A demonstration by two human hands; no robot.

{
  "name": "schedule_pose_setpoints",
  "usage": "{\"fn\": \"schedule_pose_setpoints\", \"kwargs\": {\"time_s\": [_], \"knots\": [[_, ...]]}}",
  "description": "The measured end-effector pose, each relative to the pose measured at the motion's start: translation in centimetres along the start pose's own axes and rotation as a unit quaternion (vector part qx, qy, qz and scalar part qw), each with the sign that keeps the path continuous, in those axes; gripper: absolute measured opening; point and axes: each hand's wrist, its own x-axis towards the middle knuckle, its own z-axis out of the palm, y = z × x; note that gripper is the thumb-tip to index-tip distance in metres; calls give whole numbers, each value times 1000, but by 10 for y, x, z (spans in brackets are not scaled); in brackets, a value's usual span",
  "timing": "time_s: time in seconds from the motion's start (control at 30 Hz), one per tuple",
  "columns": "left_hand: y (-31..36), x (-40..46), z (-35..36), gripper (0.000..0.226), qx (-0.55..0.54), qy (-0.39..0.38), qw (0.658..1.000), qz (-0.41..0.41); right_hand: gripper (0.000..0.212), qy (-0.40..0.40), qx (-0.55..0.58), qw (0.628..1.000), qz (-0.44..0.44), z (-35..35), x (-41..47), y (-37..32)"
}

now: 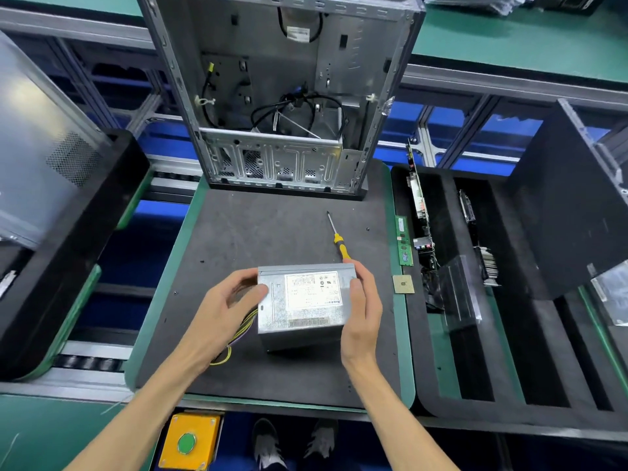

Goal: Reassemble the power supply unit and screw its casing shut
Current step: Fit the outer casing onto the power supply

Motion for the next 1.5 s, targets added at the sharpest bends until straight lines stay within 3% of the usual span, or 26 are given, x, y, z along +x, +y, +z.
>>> {"fn": "schedule_pose_setpoints", "kwargs": {"time_s": [0.07,0.13,0.2,0.33,0.5,0.77,1.23,1.5], "knots": [[-5,-1,-7,47,45,-52,998,-4,40,4,0,1000,-5,-1,0,1],[-11,-2,-11,96,111,-139,984,-15,41,6,2,1000,-6,-1,1,1],[-16,-1,-11,121,172,-164,971,6,43,6,1,1000,-6,-1,2,3],[-17,8,-11,106,213,-108,969,65,49,10,15,1000,6,-1,3,4],[-15,10,-14,99,217,-97,966,101,50,11,18,1000,-6,1,5,7],[-11,14,-12,96,212,-99,967,99,46,11,-12,1000,-12,2,10,8],[-16,13,-11,97,157,-97,980,68,110,-195,-96,974,71,-30,5,10],[-11,9,-10,93,145,-85,983,69,99,-227,-133,964,49,-39,19,-1]]}}
